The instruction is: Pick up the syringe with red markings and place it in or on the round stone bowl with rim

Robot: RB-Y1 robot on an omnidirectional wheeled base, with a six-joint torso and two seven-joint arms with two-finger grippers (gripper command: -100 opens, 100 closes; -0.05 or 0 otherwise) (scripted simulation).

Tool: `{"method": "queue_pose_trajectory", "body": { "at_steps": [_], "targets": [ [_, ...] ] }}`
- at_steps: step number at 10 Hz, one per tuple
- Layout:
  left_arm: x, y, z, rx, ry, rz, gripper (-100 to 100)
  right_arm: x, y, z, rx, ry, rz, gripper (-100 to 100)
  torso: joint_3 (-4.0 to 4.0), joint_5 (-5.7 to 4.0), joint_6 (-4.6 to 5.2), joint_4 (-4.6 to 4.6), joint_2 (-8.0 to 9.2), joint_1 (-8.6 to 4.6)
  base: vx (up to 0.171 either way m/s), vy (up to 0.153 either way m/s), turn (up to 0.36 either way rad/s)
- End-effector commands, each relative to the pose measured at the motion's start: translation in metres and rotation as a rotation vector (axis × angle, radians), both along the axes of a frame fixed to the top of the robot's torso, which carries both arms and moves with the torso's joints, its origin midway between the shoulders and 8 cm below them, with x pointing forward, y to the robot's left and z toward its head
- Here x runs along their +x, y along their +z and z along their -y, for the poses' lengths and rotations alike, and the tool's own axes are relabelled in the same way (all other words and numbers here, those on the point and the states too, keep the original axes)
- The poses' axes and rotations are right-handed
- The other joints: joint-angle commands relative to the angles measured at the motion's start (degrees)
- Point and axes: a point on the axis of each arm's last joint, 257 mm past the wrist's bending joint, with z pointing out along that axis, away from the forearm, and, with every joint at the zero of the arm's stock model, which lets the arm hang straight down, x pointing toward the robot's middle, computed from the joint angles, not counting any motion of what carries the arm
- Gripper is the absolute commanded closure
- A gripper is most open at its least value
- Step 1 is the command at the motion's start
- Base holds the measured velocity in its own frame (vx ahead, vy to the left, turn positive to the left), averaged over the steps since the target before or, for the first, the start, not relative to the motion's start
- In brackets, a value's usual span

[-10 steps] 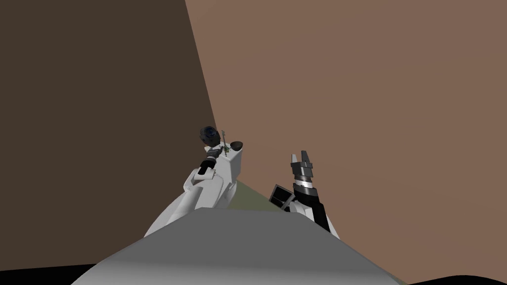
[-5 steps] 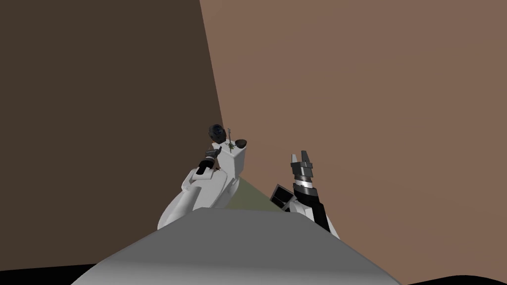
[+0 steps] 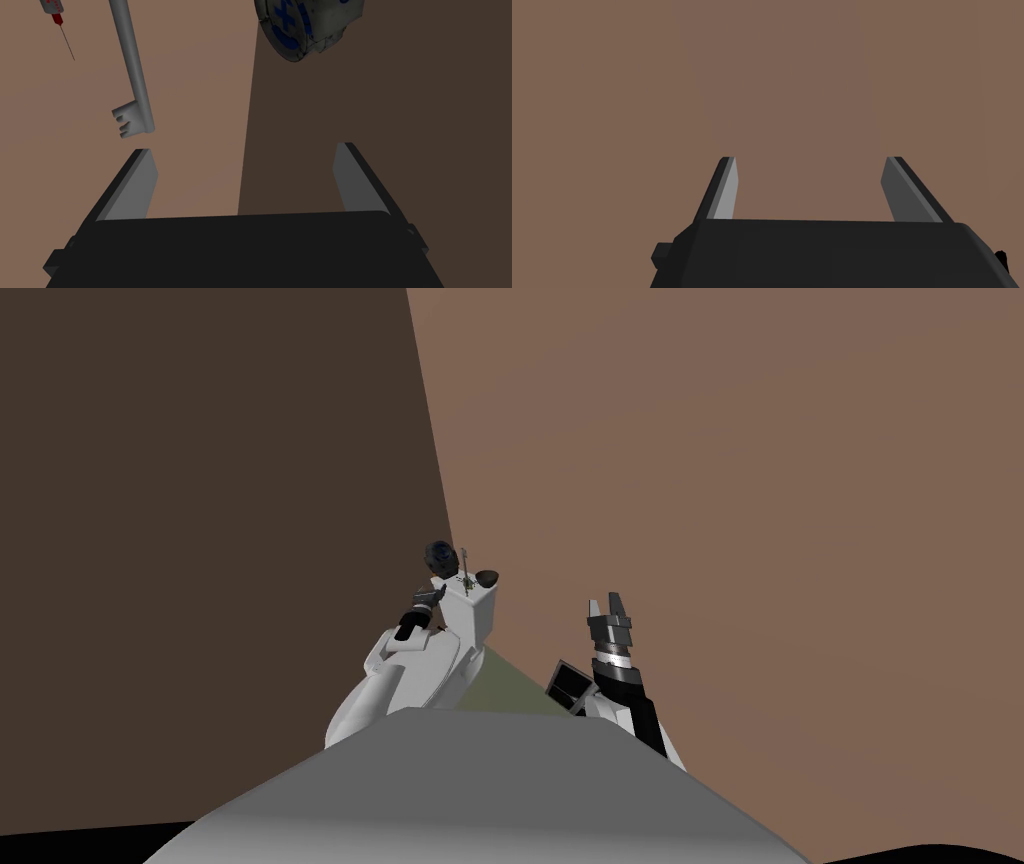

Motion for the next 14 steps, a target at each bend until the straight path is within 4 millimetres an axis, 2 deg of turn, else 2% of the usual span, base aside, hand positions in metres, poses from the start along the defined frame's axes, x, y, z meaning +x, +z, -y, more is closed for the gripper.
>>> {"method": "queue_pose_trajectory", "body": {
  "at_steps": [1, 8, 9, 14],
  "targets": [
    [0.0, 0.0, 0.0, 0.001, 0.001, -0.001, -100, 0.0, 0.0, 0.0, 0.0, 0.0, 0.0, 0, 0.0, 0.0, 0.0, 0.0, 0.0, 0.0, 0.01, 0.0, -0.032],
    [0.0, 0.0, 0.0, 0.001, 0.001, -0.001, -100, 0.0, 0.0, 0.0, 0.0, 0.0, 0.0, 0, 0.01, -0.02, 0.01, 0.0, 0.02, -0.08, -0.001, -0.004, -0.007],
    [0.005, -0.014, 0.005, 0.016, -0.008, -0.047, -100, 0.0, 0.0, 0.0, 0.0, 0.0, 0.0, 0, 0.01, -0.02, 0.01, 0.0, 0.02, -0.13, 0.05, -0.032, -0.165],
    [0.014, -0.052, 0.017, 0.065, -0.027, -0.175, -100, 0.0, 0.0, 0.0, 0.0, 0.0, 0.0, 0, -0.19, -0.04, 0.02, -0.08, -0.32, -0.2, 0.09, -0.026, -0.137]
  ]
}}
